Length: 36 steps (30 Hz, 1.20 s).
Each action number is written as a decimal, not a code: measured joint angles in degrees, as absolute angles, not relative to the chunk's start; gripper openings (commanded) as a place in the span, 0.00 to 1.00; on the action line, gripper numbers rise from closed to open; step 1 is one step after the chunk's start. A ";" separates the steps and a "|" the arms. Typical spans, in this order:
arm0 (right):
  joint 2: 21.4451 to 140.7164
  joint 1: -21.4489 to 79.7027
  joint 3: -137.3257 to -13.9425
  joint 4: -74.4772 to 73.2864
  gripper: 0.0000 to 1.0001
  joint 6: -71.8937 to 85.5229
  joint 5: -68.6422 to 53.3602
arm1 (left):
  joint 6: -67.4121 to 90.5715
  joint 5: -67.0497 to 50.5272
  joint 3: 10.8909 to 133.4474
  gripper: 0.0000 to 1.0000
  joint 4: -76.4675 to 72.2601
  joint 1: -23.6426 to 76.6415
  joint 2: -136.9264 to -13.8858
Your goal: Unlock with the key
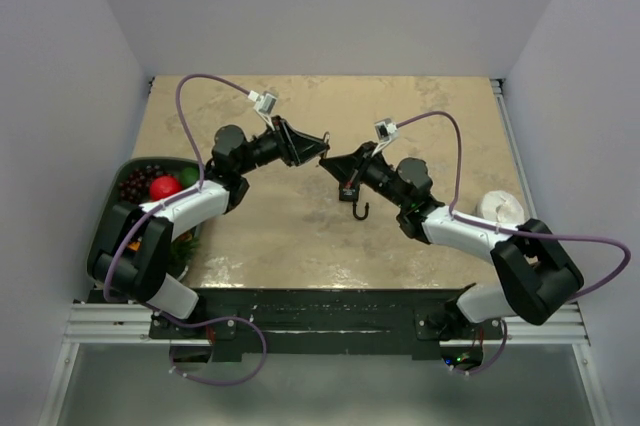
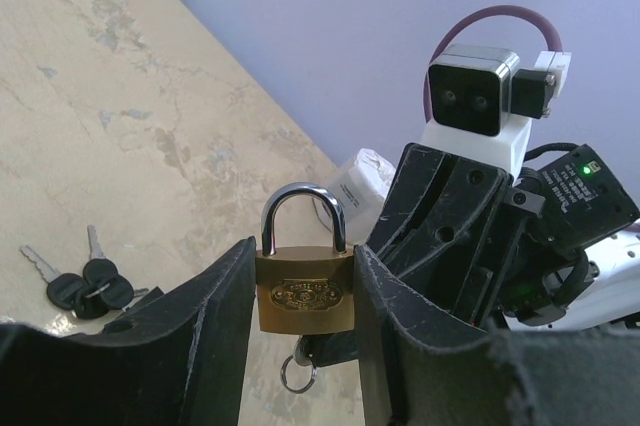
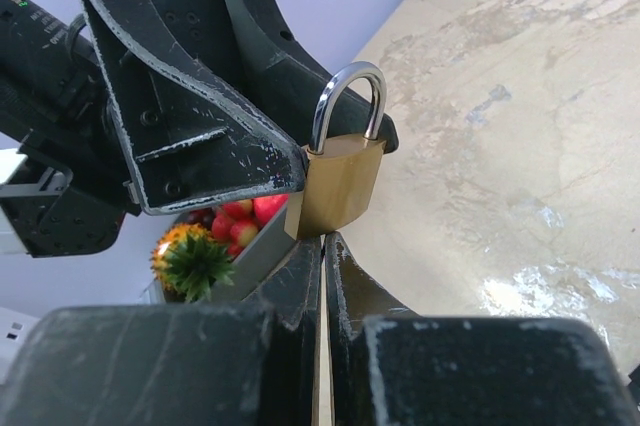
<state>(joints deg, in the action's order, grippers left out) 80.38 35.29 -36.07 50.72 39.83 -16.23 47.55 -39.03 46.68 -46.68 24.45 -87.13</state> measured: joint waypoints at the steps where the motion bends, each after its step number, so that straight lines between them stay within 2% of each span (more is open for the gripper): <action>1: 80.38 35.20 -36.07 51.03 0.00 40.01 -16.40 | 47.88 -39.05 46.68 0.00 -47.07 24.45 -87.13; 22: 78.81 32.91 -35.18 60.62 0.00 45.58 -26.33 | 54.54 -41.78 46.50 0.00 -53.69 25.54 -84.25; 30: 77.45 32.82 -35.11 59.53 0.00 44.84 -26.96 | 54.37 -41.50 46.17 0.00 -53.47 26.02 -83.20; 33: 76.36 32.84 -35.11 56.16 0.07 43.27 -26.52 | 53.67 -41.08 46.17 0.00 -51.11 26.04 -83.00; 34: 75.96 32.84 -35.11 54.72 0.14 42.63 -26.39 | 53.41 -40.99 46.17 0.00 -50.46 26.02 -83.00; 36: 75.07 32.84 -35.14 52.03 0.20 41.15 -26.11 | 52.97 -40.47 46.17 0.00 -47.97 26.02 -82.83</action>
